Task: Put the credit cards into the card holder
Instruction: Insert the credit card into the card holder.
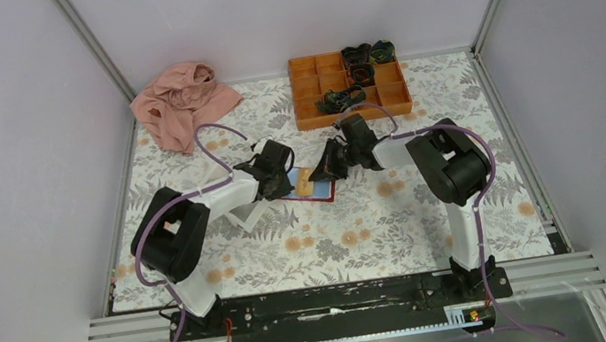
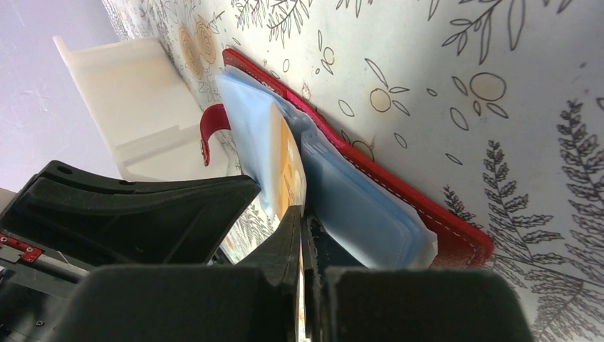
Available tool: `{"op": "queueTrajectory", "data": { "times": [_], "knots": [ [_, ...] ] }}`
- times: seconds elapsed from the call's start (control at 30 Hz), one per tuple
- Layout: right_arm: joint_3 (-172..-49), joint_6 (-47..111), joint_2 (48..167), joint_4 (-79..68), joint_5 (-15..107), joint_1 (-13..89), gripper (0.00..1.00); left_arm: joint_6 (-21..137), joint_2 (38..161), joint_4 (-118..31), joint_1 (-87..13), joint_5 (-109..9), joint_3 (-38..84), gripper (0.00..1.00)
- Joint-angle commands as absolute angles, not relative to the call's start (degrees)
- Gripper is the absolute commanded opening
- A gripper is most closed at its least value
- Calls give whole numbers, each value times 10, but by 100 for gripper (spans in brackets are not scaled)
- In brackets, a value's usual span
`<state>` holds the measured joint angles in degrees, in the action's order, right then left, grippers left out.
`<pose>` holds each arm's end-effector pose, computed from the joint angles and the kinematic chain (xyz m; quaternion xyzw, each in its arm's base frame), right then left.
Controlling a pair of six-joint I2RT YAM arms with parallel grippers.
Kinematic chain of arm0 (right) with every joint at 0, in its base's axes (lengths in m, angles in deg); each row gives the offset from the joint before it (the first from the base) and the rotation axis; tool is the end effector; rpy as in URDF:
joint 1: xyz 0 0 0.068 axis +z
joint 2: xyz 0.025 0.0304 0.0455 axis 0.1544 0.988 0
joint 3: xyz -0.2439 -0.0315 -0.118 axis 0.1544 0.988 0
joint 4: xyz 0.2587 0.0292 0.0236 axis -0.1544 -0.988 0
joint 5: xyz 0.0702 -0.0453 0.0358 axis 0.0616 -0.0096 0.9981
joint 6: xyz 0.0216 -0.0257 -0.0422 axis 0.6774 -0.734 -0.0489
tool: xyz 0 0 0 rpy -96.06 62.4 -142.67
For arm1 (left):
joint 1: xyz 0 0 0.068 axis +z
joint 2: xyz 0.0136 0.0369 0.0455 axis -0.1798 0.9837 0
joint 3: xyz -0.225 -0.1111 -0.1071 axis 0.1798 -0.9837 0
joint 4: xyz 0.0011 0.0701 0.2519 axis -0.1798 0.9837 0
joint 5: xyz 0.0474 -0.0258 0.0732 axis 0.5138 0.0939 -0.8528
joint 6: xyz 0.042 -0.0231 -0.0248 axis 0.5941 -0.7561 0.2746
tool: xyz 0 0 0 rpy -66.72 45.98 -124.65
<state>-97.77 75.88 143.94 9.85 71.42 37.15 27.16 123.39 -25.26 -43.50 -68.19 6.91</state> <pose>0.3536 0.2122 0.1165 0.0502 0.8754 0.4570 0.1497 0.2861 -0.1796 0.1551 -0.0964 0.9571 -0.0923 0.2570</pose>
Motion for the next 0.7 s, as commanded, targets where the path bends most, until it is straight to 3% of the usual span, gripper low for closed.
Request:
{"op": "queueTrajectory", "data": {
  "times": [0.0, 0.23, 0.37, 0.67],
  "knots": [
    [-989, 753, 1453, 73, 677, 388, 0, 270, 1232, -195, -442, -704, 54, 0],
    [-977, 763, 1449, 82, 673, 392, 0, 269, 1217, -167, -442, -738, 60, 0],
    [-972, 768, 1455, 90, 674, 392, 0, 268, 1208, -155, -443, -761, 64, 11],
    [-983, 752, 1458, 70, 668, 393, 0, 271, 1228, -141, -442, -789, 79, 11]
  ]
}}
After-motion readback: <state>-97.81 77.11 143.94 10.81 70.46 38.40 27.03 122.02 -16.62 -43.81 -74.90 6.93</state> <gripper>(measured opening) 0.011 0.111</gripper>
